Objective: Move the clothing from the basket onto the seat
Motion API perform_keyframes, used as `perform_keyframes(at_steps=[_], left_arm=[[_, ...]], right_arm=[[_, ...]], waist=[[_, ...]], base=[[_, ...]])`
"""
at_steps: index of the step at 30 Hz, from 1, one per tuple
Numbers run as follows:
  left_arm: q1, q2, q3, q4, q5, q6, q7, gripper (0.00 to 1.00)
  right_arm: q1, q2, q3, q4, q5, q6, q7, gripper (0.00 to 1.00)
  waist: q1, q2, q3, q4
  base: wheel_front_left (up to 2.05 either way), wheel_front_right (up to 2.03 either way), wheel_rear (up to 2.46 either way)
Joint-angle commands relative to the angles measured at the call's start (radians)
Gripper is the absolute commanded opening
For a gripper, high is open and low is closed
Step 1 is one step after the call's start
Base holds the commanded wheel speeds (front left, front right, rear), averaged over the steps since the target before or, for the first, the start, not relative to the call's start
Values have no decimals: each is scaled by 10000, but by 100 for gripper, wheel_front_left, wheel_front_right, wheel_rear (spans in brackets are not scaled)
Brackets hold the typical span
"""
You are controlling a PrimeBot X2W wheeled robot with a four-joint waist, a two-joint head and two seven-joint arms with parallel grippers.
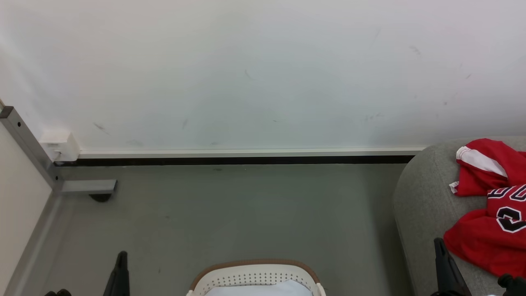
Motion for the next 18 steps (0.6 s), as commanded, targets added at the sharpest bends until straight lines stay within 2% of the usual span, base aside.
perform_keyframes(at_steps=[1, 18], left_arm=[[-259, 33, 74, -81, -390, -56, 89, 0], [-602, -23, 168, 92, -2515, -86, 689, 0]], right_arm=[[-263, -103, -87, -86, 390, -6, 75, 0], [-494, -161, -415, -5, 2525, -9, 617, 0]], waist=[[-1, -1, 5, 4], [-1, -1, 62, 40]], base=[[0, 0, 0], [0, 0, 0]])
